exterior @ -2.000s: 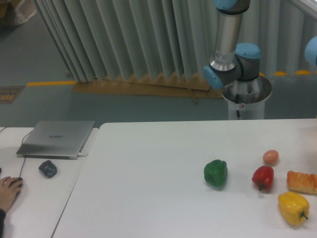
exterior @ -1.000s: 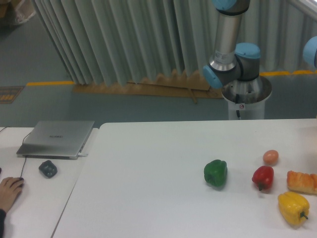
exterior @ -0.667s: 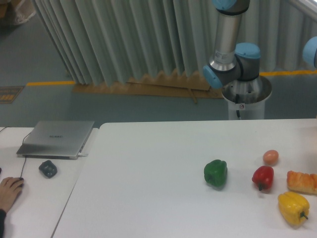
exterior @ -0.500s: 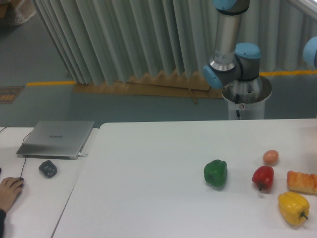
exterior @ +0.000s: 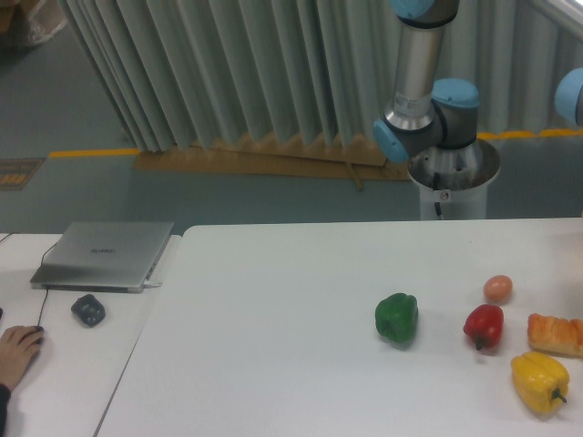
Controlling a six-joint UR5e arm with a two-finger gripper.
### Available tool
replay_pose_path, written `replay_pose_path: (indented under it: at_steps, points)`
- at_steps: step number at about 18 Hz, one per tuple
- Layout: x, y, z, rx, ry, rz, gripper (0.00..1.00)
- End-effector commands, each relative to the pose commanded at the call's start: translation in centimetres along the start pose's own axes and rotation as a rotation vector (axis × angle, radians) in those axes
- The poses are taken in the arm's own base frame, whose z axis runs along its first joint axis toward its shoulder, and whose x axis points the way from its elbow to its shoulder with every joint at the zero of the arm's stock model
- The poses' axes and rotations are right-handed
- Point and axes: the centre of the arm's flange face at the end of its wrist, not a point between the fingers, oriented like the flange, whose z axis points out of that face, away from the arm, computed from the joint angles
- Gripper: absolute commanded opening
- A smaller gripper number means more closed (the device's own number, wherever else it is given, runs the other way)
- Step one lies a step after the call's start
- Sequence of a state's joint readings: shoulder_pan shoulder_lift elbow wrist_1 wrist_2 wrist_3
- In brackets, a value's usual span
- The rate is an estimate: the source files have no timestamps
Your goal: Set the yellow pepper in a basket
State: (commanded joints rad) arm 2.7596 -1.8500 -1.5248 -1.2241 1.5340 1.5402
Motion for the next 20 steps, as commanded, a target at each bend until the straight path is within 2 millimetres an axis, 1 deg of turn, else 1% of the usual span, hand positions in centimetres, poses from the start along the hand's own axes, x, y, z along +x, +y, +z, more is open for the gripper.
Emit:
replay_pose_path:
  at_steps: [3,5,7,8,9,10,11,12,13,16,17,20]
  points:
    - [0.0,-0.4,0.2,0.002,0.003,0.001,1.00]
    - [0.1,-0.8,0.3,0.004,0.002,-0.084,1.00]
    - [0.1,-2.2,0.5,0.007,-0.012,-0.121,1.00]
    - [0.2,-3.1,0.5,0.011,-0.023,-0.175,1.00]
    - [0.4,-4.4,0.5,0.019,-0.029,-0.271,1.00]
    - [0.5,-5.2,0.5,0.025,-0.041,-0.337,1.00]
    - [0.5,-6.5,0.7,0.037,-0.060,-0.406,1.00]
    - [0.5,-7.1,0.8,0.044,-0.068,-0.455,1.00]
    - [0.6,-7.9,0.7,0.066,-0.073,-0.539,1.00]
    - [0.4,-8.8,0.4,0.170,-0.063,-0.756,1.00]
    - [0.3,-9.1,0.3,0.195,-0.079,-0.862,1.00]
    - [0.2,-9.9,0.7,0.226,-0.086,-1.008,1.00]
